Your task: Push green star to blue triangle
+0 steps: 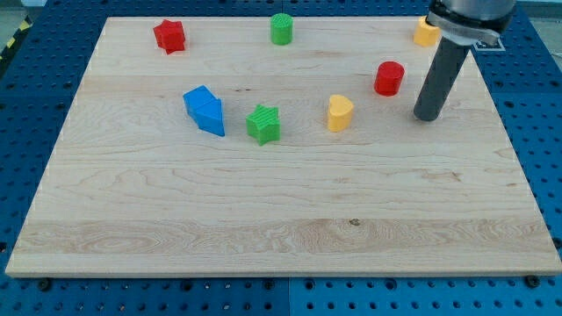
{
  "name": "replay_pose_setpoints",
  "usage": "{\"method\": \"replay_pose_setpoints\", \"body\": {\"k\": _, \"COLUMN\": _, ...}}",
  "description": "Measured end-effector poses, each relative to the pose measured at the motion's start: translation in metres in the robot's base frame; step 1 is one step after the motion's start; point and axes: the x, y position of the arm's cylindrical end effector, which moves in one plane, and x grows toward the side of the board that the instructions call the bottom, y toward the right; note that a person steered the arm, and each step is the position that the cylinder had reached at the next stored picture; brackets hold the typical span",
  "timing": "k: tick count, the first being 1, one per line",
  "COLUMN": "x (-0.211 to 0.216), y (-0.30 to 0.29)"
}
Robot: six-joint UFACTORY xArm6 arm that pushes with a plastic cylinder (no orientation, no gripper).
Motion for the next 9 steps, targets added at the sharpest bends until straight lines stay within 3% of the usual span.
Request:
{"method": "replay_pose_setpoints", "body": {"k": 4, "x": 0.013, "y": -0.093}}
{"method": "replay_pose_setpoints", "body": {"k": 6, "x": 0.015, "y": -0.181}}
{"method": "replay_pose_setpoints", "body": {"k": 9, "x": 0.034, "y": -0.254}}
